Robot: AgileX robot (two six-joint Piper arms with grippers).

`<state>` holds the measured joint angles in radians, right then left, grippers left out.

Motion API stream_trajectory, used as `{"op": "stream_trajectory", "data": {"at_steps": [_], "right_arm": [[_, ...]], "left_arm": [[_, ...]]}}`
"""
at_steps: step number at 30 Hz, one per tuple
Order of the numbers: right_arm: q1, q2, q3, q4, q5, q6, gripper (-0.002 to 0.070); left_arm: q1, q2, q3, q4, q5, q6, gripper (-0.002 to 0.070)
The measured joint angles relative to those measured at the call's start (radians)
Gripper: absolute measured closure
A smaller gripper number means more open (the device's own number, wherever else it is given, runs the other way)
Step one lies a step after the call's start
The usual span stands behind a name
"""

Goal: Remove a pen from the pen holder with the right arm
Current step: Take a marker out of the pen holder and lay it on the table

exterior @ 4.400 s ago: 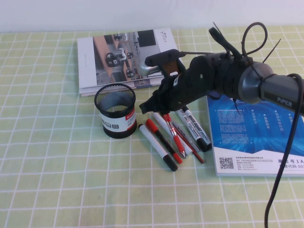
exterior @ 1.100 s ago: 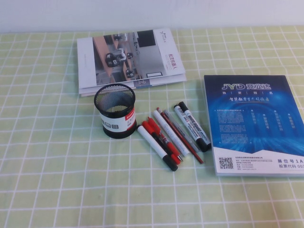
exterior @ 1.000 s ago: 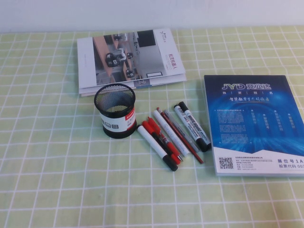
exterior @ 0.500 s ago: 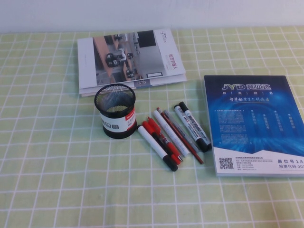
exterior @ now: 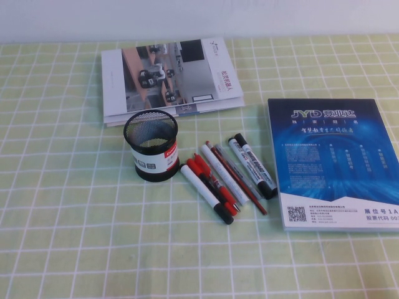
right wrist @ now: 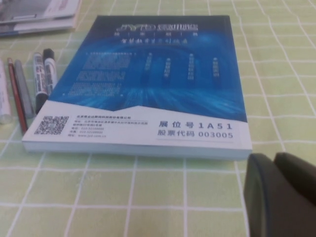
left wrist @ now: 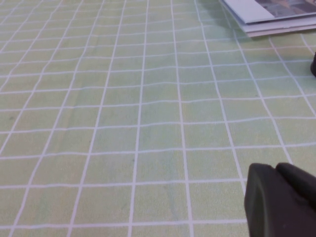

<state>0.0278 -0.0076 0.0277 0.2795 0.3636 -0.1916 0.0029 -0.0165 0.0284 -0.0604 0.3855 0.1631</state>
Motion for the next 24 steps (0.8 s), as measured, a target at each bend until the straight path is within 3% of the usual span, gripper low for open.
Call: {"op": "stream_trajectory", "data": {"at_steps": [24], "right_arm": [[0.0, 0.0, 0.0, 0.006, 0.015, 0.034, 0.0689]], "left_arm": [[0.0, 0.0, 0.0, 0.0, 0.0, 0.0, 0.068]]}}
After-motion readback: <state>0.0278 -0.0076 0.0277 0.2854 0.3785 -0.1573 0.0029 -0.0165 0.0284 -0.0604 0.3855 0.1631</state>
